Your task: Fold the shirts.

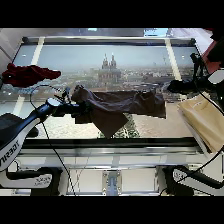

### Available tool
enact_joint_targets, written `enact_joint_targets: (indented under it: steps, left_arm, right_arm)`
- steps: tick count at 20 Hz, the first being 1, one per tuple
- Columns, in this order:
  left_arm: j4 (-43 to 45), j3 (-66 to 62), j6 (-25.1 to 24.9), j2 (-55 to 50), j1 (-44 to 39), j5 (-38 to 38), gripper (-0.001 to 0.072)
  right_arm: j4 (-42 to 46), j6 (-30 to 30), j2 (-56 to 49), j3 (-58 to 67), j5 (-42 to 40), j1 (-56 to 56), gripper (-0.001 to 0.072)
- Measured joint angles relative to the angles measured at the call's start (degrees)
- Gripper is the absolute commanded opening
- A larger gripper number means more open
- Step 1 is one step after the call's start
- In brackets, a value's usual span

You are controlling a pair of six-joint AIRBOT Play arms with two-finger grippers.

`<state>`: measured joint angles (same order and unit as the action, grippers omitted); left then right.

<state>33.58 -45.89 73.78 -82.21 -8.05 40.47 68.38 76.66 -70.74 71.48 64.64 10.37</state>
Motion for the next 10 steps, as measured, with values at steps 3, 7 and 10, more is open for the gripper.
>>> enact_joint_targets:
  steps: [3,7,10]
  left_arm:
    - [-0.83,0.0,-0.61,-0.04,0.0,-0.15,0.0015]
    - [-1.22,0.0,-1.2,-0.04,0.0,-0.37,0.0015]
    - [-1.36,0.0,-1.4,-0.04,0.0,-0.44,0.0015]
  right_arm:
    - [0.09,0.0,0.0,0.0,0.11,0.0,0.035]
    - [5.79,3.04,0.04,-2.21,1.86,0.07,0.0354]
    - [10.27,8.11,0.04,-8.55,1.95,0.72,0.0464]
